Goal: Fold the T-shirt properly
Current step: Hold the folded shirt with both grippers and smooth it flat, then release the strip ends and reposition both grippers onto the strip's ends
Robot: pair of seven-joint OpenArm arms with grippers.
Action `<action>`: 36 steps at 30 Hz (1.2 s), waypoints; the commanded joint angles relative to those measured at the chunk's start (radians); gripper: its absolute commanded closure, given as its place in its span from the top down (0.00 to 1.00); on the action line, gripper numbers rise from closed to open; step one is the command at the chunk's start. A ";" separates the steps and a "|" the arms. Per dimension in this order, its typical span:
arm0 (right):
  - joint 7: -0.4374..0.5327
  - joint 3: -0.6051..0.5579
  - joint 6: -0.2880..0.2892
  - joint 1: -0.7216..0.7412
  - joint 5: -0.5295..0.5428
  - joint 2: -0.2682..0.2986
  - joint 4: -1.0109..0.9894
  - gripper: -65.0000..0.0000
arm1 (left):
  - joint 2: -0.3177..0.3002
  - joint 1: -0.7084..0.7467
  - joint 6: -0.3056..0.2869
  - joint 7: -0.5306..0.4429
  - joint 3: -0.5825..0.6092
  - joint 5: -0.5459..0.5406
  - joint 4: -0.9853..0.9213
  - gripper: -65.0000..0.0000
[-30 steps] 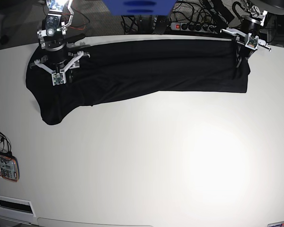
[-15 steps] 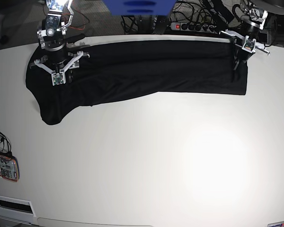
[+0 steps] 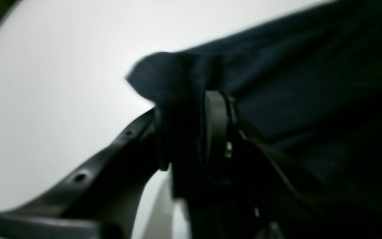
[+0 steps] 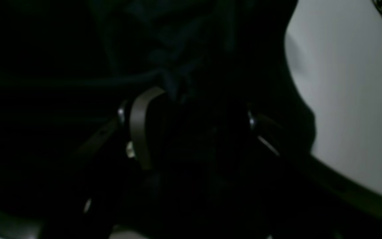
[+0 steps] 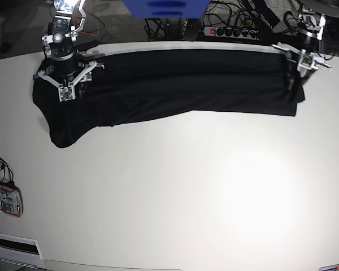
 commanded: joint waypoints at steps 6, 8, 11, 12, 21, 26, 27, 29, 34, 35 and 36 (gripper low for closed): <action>0.025 0.015 -0.018 0.021 0.004 0.005 0.039 0.46 | -0.019 0.001 0.013 -0.024 -0.048 -0.026 0.030 0.24; 0.025 0.015 -0.018 0.033 0.004 0.005 0.039 0.46 | -0.019 -0.002 0.013 -0.019 -0.045 -0.023 0.030 0.24; 0.025 0.015 -0.018 0.036 0.004 0.005 0.039 0.46 | -0.019 0.001 0.011 -0.018 -0.044 -0.023 0.029 0.25; 0.025 0.014 -0.018 0.036 0.004 0.005 0.039 0.46 | -0.019 0.001 0.010 -0.018 -0.045 -0.023 0.029 0.25; 0.025 0.012 -0.018 0.053 0.004 0.005 0.039 0.46 | -0.016 0.003 0.008 -0.016 -0.076 0.140 0.027 0.25; 0.025 0.014 -0.018 0.057 0.004 0.005 0.039 0.46 | 0.010 -0.002 0.011 -0.016 -0.147 0.211 0.029 0.25; 0.025 0.014 -0.018 0.057 0.004 0.005 0.039 0.46 | 0.010 -0.002 0.013 -0.016 -0.151 0.226 0.029 0.25; 0.025 0.015 -0.018 0.057 0.004 0.005 0.039 0.46 | 0.010 0.001 0.013 -0.014 -0.153 0.241 0.029 0.26; 0.025 0.010 -0.018 0.059 0.004 0.005 0.039 0.46 | 0.010 0.016 0.011 0.124 -0.150 0.306 0.032 0.53; 0.025 0.010 -0.018 0.059 0.004 0.005 0.039 0.46 | 0.010 0.016 0.008 0.150 -0.148 0.327 0.033 0.61; 0.025 0.010 -0.018 0.059 0.004 0.005 0.039 0.46 | 0.010 0.015 0.010 0.168 -0.148 0.353 0.039 0.69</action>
